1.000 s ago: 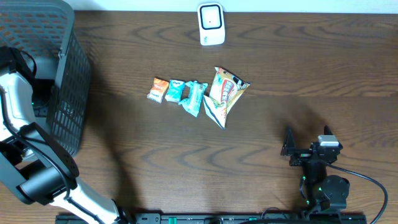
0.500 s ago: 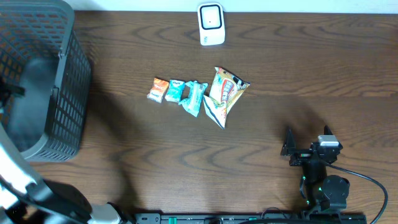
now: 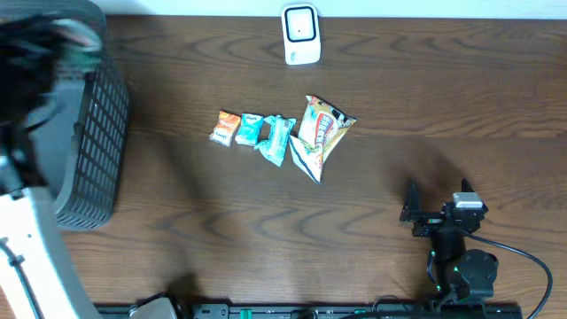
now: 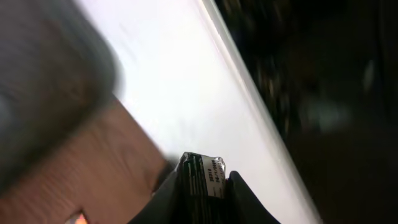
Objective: Scan the item barcode
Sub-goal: 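Lift the green tin out of the basket with the left gripper, then place the green tin on the table beside the orange packet, retract left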
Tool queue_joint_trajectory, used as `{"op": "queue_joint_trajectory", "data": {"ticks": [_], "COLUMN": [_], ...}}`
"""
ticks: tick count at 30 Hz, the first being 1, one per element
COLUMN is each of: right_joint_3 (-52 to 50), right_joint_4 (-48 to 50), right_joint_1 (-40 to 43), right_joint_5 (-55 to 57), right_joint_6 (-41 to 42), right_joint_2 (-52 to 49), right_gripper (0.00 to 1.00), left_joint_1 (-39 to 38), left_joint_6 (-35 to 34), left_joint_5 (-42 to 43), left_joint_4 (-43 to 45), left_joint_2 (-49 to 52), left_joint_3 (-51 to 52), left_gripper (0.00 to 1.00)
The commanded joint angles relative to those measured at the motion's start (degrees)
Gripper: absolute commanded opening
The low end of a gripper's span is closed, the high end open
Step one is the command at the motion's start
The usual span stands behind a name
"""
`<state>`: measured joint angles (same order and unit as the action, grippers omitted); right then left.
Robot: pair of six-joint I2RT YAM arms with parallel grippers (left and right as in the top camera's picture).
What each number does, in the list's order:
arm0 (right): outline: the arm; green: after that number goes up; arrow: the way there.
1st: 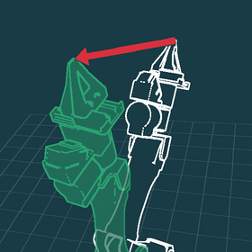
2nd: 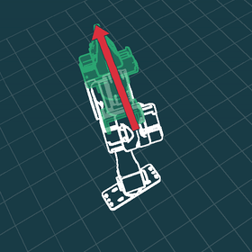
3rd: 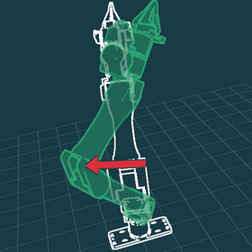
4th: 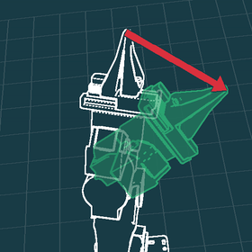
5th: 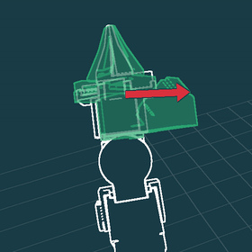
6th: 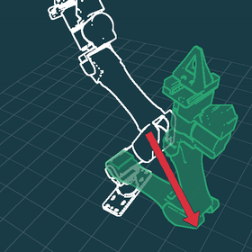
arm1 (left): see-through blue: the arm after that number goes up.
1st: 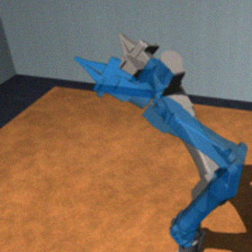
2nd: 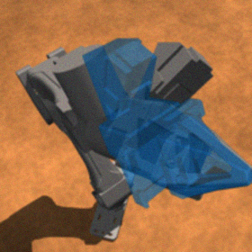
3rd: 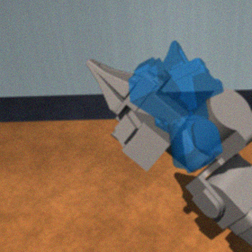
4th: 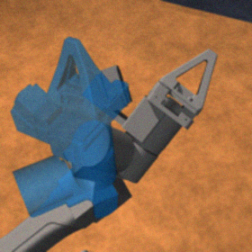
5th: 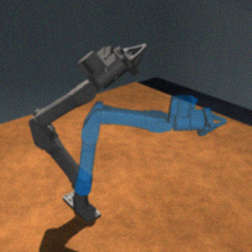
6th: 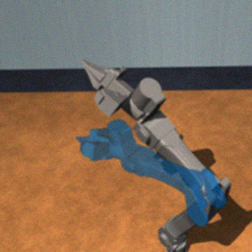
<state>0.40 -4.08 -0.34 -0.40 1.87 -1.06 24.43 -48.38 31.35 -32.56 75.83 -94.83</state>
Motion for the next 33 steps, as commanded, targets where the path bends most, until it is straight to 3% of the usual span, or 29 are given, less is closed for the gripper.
{"op": "queue_joint_trajectory", "data": {"ticks": [1, 2, 6, 8, 13, 19, 22, 26, 29, 33], "right_joint_3": [-0.09, -0.09, -0.09, -0.09, -0.09, -0.09, -0.09, -0.09, -0.09, -0.09], "right_joint_4": [-0.24, -0.24, -0.24, -0.26, -0.26, -0.26, -0.24, -0.24, -0.26, -0.24], "right_joint_1": [0.02, 0.02, 0.02, 0.02, 0.02, 0.02, 0.02, 0.02, 0.02, 0.02], "right_joint_5": [0.07, 0.07, 0.04, 0.07, 0.07, 0.04, 0.07, 0.07, 0.07, 0.04], "right_joint_6": [-0.85, -0.85, -0.85, -0.85, -0.85, -0.85, -0.85, -0.85, -0.85, -0.85], "right_joint_2": [0.24, 0.24, 0.24, 0.24, 0.24, 0.24, 0.24, 0.24, 0.24, 0.24], "right_gripper": [0.99, 0.99, 0.99, 0.99, 0.99, 0.99, 0.99, 0.99, 0.99, 0.99], "left_joint_1": [-12.85, -17.4, -27.41, -31.36, -35.54, -35.8, -35.8, -35.6, -35.6, -35.6], "left_joint_6": [23.26, 28.79, 40.09, 43.06, 46.21, 46.25, 46.23, 46.23, 46.21, 45.94], "left_joint_5": [-2.36, -7.21, -27.23, -38.47, -50.45, -58.07, -58.01, -58.8, -63.71, -63.98], "left_joint_4": [-0.42, -1.55, -5.42, -6.82, -7.28, -7.26, -7.15, -7.45, -7.48, -7.26], "left_joint_2": [3.15, 4.48, 9.22, 12.76, 21.68, 31.52, 34.88, 39.8, 43.04, 44.33], "left_joint_3": [-0.92, -0.92, -0.92, -0.92, -0.87, -0.87, -0.87, -0.85, -0.63, -0.61], "left_gripper": [0.19, 0.19, 0.19, 0.19, 0.19, 0.19, 0.19, 0.26, 0.26, 0.27]}}
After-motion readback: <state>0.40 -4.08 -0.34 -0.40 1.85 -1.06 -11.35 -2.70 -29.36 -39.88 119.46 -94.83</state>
